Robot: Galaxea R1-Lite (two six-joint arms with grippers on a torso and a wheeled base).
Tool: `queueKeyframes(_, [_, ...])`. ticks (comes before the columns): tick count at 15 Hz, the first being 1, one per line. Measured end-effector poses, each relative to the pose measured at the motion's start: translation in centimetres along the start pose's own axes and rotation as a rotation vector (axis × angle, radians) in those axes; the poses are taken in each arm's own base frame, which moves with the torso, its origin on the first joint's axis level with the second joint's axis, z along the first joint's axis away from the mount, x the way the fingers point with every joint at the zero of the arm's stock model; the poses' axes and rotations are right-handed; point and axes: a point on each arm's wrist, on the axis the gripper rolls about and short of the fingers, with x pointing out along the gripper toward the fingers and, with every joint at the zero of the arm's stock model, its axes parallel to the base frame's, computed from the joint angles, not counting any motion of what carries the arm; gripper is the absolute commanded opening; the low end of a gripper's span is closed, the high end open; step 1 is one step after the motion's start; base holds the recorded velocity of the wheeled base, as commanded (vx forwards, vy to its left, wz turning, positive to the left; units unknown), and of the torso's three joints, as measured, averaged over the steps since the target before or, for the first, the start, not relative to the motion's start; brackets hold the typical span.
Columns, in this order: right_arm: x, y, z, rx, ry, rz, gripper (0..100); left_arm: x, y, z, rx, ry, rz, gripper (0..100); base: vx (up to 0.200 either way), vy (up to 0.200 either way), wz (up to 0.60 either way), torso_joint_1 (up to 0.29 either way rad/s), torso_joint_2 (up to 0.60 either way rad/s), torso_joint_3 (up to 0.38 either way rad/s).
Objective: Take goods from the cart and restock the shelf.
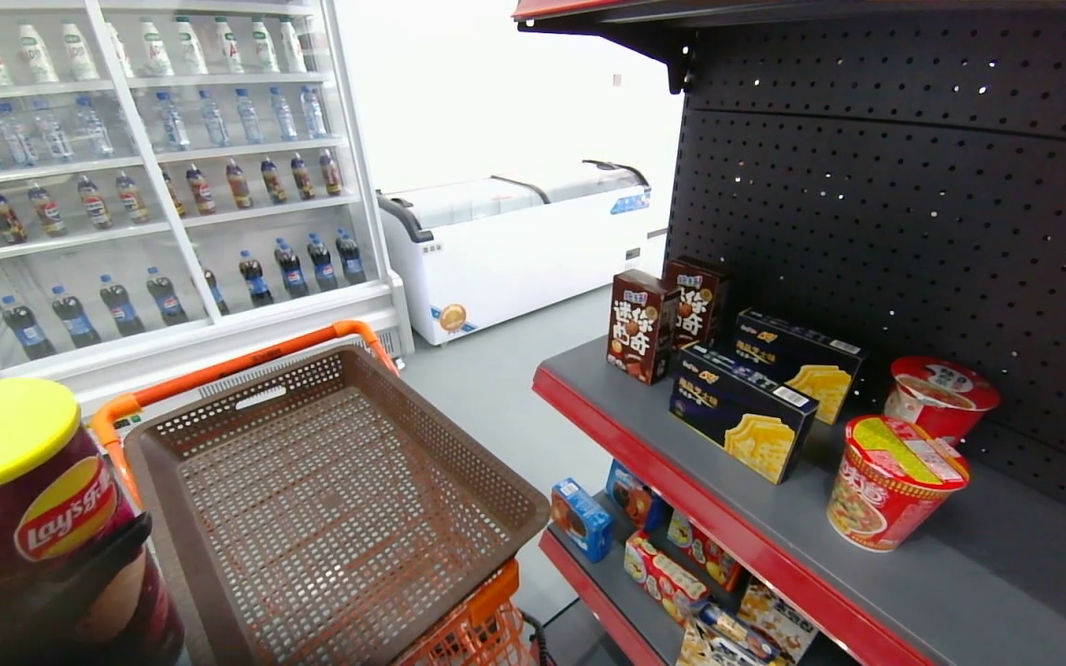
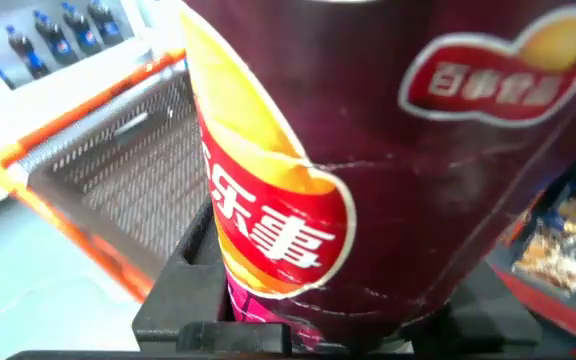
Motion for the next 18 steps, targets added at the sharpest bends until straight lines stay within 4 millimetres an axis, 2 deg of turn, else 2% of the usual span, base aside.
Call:
queueKeyframes(3, [0.0,0.0,0.0,0.000,0.000,0.001,100,-2.1,-0.1,-0.2,0.001,0.007,0.023,0,0.000,0.000,0.00,0.000,0.00,0.000])
queueKeyframes(5, [0.0,0.0,0.0,0.000,0.001,0.001,100,-3.4,-0.1,-0.3,0.002,-0.018,0.038,0,0.000,0.000,-0.60,0.002,0.00,0.005])
queueKeyframes(10, [0.0,0.0,0.0,0.000,0.001,0.003,100,-5.6,-0.4,-2.0,-0.001,0.010,0.048,0,0.000,0.000,-0.60,-0.002,0.00,0.006])
queueKeyframes(18, [0.0,0.0,0.0,0.000,0.000,0.003,100,-6.8,-0.5,-2.4,-0.007,-0.038,0.059,0,0.000,0.000,-0.60,0.002,0.00,0.004])
